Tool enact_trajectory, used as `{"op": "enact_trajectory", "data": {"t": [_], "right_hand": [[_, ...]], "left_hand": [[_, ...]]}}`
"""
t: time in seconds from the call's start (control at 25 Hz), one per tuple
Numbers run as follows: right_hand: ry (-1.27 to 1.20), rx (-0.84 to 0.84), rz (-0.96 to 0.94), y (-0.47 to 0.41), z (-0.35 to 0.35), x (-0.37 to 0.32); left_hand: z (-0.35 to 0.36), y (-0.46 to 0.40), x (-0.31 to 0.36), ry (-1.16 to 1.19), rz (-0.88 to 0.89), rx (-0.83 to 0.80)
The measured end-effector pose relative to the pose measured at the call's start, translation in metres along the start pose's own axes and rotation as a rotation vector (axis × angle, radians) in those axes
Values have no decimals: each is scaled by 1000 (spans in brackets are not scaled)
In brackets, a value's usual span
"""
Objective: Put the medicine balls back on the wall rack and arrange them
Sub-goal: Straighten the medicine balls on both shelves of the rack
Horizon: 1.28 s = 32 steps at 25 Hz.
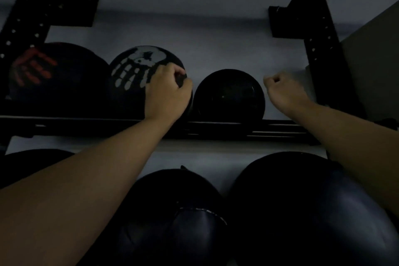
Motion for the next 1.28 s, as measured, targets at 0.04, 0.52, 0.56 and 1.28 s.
{"op": "enact_trajectory", "data": {"t": [0.04, 0.52, 0.56, 1.28], "right_hand": [[-31, -32, 22, -6, 2, 10], [-256, -182, 192, -36, 71, 9], [-274, -162, 192, -39, 75, 7], [-128, -197, 5, -60, 66, 3]], "left_hand": [[14, -5, 8, -30, 15, -14], [120, -63, 25, -144, 33, -403], [123, -63, 19, -141, 40, -348], [111, -58, 15, -304, 54, -400]]}}
Point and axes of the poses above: each hand's wrist, its own y-axis away from the middle knuckle, its own z-axis out of the palm, x = y × z, the point moved 1 cm from there along -y, towards the middle knuckle, and after that the axes turned 10 degrees about -z, right-handed, at the moved point
